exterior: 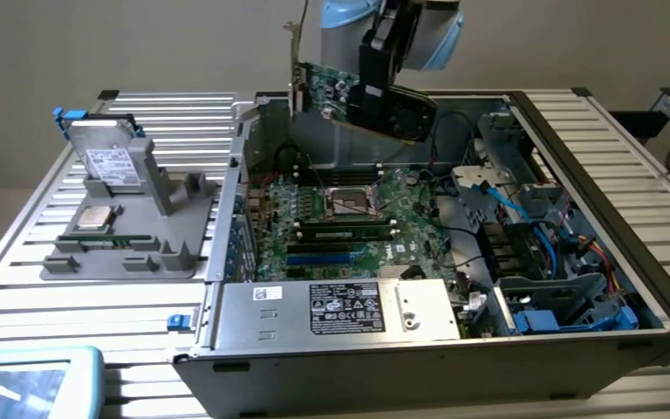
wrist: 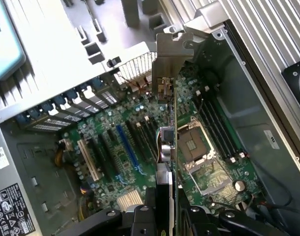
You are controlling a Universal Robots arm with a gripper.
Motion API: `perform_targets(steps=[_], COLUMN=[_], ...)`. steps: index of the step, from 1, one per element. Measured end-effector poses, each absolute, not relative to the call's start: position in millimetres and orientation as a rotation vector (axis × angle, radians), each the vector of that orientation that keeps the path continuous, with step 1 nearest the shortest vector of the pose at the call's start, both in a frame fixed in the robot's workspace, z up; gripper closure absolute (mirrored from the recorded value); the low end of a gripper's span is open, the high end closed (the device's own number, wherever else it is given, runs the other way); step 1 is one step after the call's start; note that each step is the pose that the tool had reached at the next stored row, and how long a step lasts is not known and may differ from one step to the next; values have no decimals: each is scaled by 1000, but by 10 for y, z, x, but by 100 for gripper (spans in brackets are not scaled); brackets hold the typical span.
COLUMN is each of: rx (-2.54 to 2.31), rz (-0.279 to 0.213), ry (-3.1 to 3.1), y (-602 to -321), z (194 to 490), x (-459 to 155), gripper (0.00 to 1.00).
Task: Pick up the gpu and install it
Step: 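Insert the gpu into the slot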
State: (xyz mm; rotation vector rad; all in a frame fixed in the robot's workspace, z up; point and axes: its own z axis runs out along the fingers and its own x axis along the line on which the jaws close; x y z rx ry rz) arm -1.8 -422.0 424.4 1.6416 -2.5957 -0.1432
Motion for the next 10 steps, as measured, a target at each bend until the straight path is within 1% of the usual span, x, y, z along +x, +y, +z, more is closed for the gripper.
perform_targets(steps=[5, 10], rx=[1760, 1879], rz=[-130, -103], ry=[-2524, -2460], y=[-4220, -4221], z=[4240, 4236], x=[-19, -19], gripper=[73, 73])
